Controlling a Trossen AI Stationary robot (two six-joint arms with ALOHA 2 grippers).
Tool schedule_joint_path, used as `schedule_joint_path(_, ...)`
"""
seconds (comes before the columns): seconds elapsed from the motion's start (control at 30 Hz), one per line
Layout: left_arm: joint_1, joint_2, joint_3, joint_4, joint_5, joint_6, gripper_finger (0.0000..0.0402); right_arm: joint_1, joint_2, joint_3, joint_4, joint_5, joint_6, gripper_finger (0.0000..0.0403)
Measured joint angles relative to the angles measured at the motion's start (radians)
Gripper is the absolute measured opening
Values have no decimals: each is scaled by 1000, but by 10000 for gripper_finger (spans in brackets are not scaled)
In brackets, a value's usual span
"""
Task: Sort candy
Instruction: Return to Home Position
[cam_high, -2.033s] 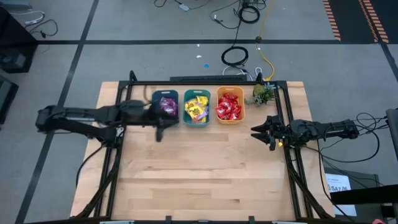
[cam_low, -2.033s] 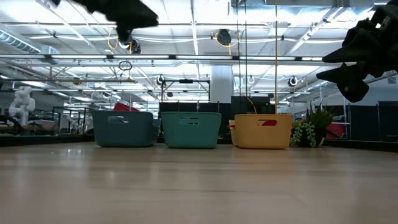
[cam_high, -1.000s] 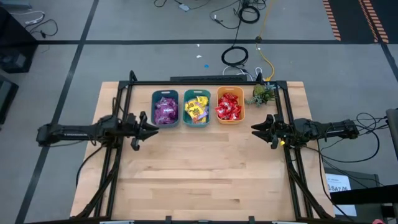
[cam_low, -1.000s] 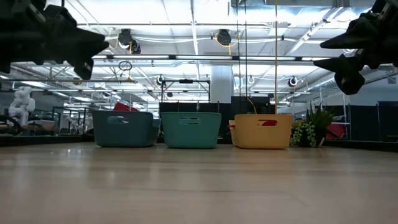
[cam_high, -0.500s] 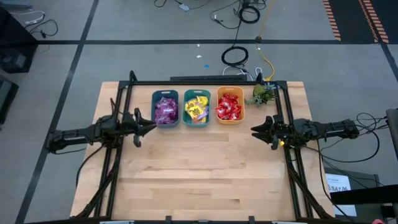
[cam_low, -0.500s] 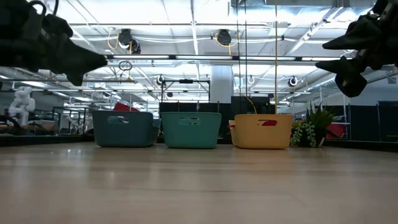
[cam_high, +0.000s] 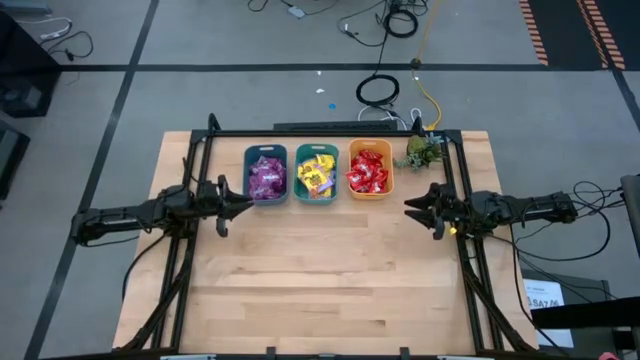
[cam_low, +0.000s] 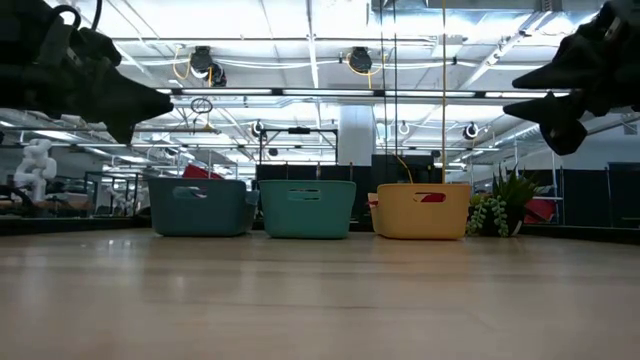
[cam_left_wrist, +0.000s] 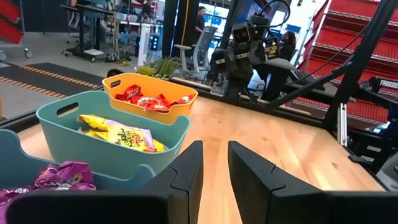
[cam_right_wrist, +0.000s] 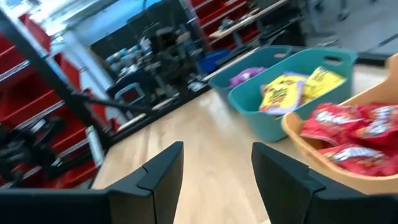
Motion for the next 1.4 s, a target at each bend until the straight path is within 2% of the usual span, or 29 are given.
schedule_joint_path(0.17,0,0,0,0,0,0,84,-9,0,0,12,77,20,183)
schedule_joint_path(0.37,0,0,0,0,1,0,84,-69,0,0,-73,-31,16,183)
schedule_joint_path(0.5,0,0,0,0,1,0,84,-109,-2,2,-97,-114,-74,183)
schedule_joint_path(0.67,0,0,-1,0,1,0,84,-116,-4,2,-84,-36,-271,183)
schedule_joint_path(0.87,0,0,-1,0,1,0,84,-116,-4,3,-81,-31,-418,183)
schedule_joint_path(1.03,0,0,-1,0,1,0,84,-116,-5,-6,-42,-35,-448,183)
schedule_joint_path(1.23,0,0,-1,0,2,0,84,-116,-12,-17,-1,-113,-456,183)
schedule_joint_path(1.4,0,0,-1,0,2,0,84,-116,-12,-34,55,-129,-452,183)
